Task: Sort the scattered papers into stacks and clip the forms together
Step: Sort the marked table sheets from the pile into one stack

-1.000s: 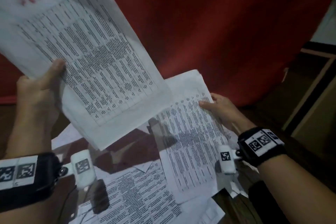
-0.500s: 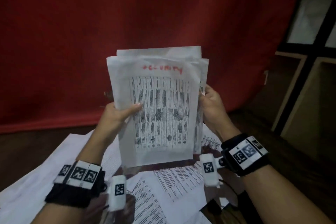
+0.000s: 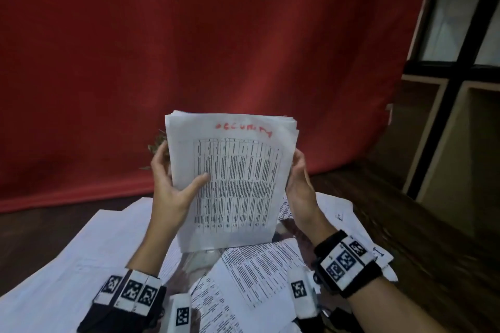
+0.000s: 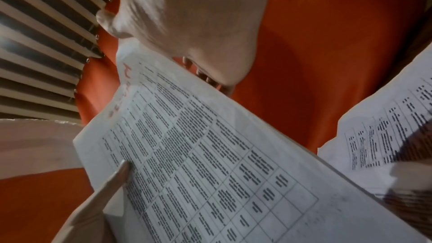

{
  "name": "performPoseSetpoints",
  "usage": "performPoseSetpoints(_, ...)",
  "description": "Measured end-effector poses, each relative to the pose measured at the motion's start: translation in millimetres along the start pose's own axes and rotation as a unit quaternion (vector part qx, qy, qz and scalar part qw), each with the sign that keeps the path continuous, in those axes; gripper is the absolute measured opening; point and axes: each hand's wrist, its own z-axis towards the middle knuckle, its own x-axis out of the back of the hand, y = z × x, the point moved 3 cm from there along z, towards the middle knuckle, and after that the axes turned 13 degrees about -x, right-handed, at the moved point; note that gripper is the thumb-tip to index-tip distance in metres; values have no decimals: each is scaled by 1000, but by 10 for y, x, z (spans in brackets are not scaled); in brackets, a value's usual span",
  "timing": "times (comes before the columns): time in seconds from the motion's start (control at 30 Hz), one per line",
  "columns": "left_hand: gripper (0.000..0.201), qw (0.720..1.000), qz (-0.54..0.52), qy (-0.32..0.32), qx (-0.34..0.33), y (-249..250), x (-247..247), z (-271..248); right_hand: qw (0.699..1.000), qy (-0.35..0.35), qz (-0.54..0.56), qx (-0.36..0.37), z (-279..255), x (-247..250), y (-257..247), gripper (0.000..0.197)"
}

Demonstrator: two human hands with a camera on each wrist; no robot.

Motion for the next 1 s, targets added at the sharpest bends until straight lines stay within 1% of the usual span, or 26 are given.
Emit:
performPoseSetpoints(0.07, 89, 999, -29, 27, 22, -28, 33, -9, 1000, -7, 5, 0, -13, -23, 43, 92)
performPoseSetpoints(0.1, 85, 998, -46, 34, 38, -29, 41, -12, 1000, -4, -1, -11, -12, -48, 67, 78)
performPoseSetpoints(0.13, 76, 997, -55, 34, 48, -34, 28, -10, 999, 3, -21, -25, 1, -87, 84, 58)
performPoseSetpoints(0.17, 60, 997, -55, 30, 48, -20, 1, -8, 998, 15, -52, -32, 16, -135, 75, 37)
performPoseSetpoints(0.2, 42, 997, -52, 32, 41, 20, -24, -2, 996, 28, -85, -30, 26, -168, 55, 22)
performPoseSetpoints(0.23, 30, 997, -54, 38, 33, 79, -34, 18, 993, 33, -109, -20, 34, -202, 11, 18)
performPoseSetpoints(0.27, 25, 997, -62, 46, 22, 137, -26, 48, 992, 36, -118, -9, 41, -231, -50, 18)
performPoseSetpoints(0.3, 25, 996, -74, 50, 12, 168, 15, 80, 993, 39, -115, -4, 52, -243, -108, 19)
performPoseSetpoints(0.37, 30, 993, -110, 29, 18, 107, 158, 109, 993, 41, -112, -15, 64, -222, -149, 22)
performPoseSetpoints(0.43, 40, 987, -138, -29, 73, -23, 276, 57, 989, 27, -134, -58, 52, -172, -88, 20)
performPoseSetpoints(0.5, 58, 982, -96, -91, 135, -128, 303, -63, 983, -3, -156, -101, 27, -132, 20, 16)
performPoseSetpoints(0.53, 59, 980, -70, -108, 151, -170, 301, -110, 982, -17, -153, -108, 29, -109, 51, 15)
performPoseSetpoints(0.57, 48, 981, -55, -101, 156, -191, 311, -124, 984, -33, -139, -108, 41, -88, 48, 14)
performPoseSetpoints(0.6, 34, 983, -50, -79, 157, -208, 333, -109, 985, -45, -125, -106, 69, -49, 27, 13)
performPoseSetpoints(0.63, 27, 986, -47, -47, 153, -227, 389, -73, 986, -50, -116, -112, 111, 15, 6, 15)
performPoseSetpoints(0.7, 33, 990, -31, 17, 135, -255, 554, 11, 978, -40, -145, -147, 217, 224, -27, 28)
performPoseSetpoints(0.73, 32, 991, -23, 43, 122, -255, 647, 52, 964, -30, -201, -173, 261, 357, -12, 34)
performPoseSetpoints(0.77, 28, 991, -21, 64, 114, -267, 753, 87, 939, -23, -281, -199, 286, 496, 30, 38)
performPoseSetpoints(0.8, 22, 990, -29, 80, 108, -258, 842, 117, 903, -27, -365, -226, 306, 625, 115, 39)
performPoseSetpoints(0.87, 13, 989, -37, 102, 103, -250, 1004, 164, 815, -60, -501, -285, 302, 769, 336, 42)
performPoseSetpoints(0.93, 10, 988, -35, 113, 98, -262, 1130, 195, 727, -97, -608, -305, 270, 743, 524, 48)
performPoseSetpoints(0.97, 7, 988, -28, 116, 99, -280, 1184, 216, 692, -107, -647, -302, 249, 689, 579, 53)
performPoseSetpoints(1.0, 6, 988, -24, 116, 100, -270, 1213, 230, 673, -113, -667, -300, 225, 626, 626, 57)
